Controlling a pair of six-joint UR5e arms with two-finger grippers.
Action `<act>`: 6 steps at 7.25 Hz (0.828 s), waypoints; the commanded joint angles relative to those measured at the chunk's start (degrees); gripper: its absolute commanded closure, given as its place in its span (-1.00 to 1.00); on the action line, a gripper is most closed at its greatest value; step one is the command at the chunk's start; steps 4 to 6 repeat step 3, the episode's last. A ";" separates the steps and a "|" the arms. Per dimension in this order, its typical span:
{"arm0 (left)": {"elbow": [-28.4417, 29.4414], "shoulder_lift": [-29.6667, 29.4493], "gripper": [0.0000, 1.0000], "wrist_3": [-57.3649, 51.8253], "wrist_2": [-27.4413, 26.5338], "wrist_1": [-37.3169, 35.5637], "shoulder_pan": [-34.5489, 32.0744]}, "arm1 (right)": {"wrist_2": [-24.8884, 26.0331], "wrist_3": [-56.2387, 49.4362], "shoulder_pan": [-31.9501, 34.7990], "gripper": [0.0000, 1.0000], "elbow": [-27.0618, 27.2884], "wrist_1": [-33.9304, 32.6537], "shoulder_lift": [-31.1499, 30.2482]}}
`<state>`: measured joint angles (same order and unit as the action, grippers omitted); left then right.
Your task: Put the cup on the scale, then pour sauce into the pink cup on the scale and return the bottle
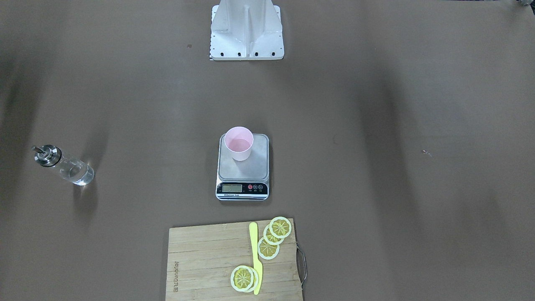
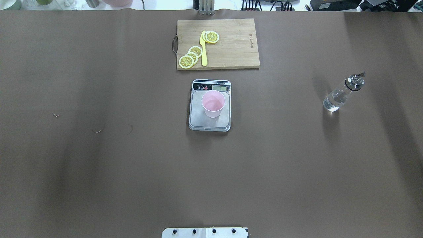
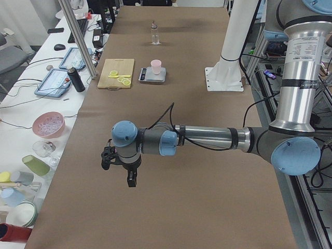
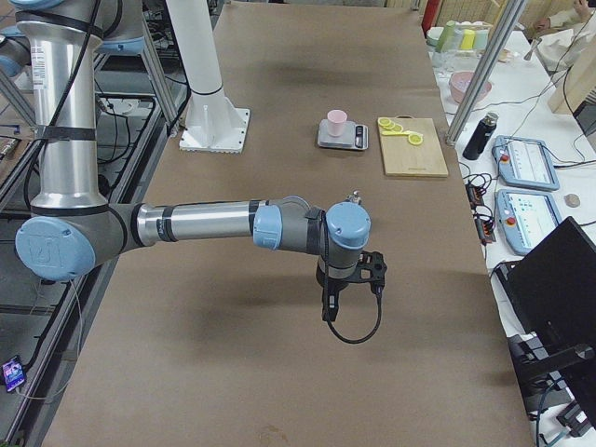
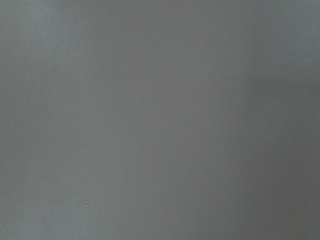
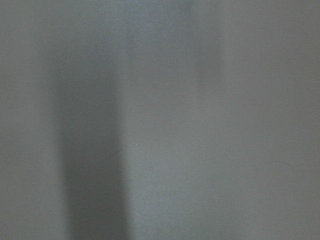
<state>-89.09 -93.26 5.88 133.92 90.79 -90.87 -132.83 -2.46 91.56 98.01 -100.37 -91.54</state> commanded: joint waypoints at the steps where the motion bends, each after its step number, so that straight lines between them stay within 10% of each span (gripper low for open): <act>1: 0.23 0.00 -0.97 0.01 0.02 0.00 0.00 | 0.02 0.00 0.29 -1.00 0.08 0.09 0.04; 6: 0.50 0.00 -0.97 -0.08 0.02 0.26 0.00 | 0.02 0.00 0.38 -1.00 0.08 0.00 0.04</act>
